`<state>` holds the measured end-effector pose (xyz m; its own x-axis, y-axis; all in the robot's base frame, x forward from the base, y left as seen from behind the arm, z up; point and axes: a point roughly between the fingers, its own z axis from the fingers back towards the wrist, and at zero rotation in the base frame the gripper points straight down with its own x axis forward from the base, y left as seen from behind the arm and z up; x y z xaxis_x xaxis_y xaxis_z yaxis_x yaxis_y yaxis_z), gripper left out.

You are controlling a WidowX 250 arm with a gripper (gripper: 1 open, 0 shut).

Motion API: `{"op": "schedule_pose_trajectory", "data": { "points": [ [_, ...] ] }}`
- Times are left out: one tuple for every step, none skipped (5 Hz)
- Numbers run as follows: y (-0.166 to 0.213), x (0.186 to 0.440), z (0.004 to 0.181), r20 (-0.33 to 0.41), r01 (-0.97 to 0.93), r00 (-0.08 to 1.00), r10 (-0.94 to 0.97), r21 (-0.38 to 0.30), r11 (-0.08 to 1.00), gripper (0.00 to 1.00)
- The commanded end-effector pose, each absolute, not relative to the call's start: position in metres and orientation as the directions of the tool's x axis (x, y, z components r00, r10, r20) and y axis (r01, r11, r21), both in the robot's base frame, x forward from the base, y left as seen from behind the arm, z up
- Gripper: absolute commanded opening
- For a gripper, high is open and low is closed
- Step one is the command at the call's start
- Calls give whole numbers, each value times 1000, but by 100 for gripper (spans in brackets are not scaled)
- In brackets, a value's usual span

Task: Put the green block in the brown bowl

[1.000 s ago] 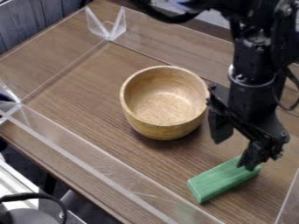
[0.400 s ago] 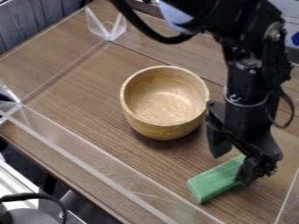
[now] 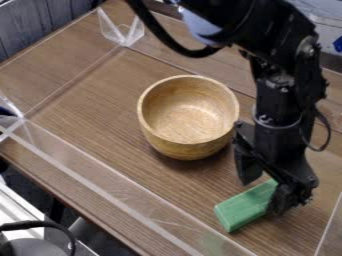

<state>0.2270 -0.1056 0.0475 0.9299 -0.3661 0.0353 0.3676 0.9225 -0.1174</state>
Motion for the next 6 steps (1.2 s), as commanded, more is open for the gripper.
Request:
{"op": "schedule_pose_trajectory", "data": {
  "points": [
    [-105,235,53,78,372,928,-365,-116,921,100],
    [-105,236,51,76,370,929,-363,-119,921,100],
    [-104,236,48,73,368,930,-361,-120,922,100],
    [-104,237,45,69,365,931,-359,-122,923,100],
    [-103,238,42,64,362,932,-356,-122,924,100],
    [-103,239,38,57,357,934,-353,-123,926,100]
  ]
}}
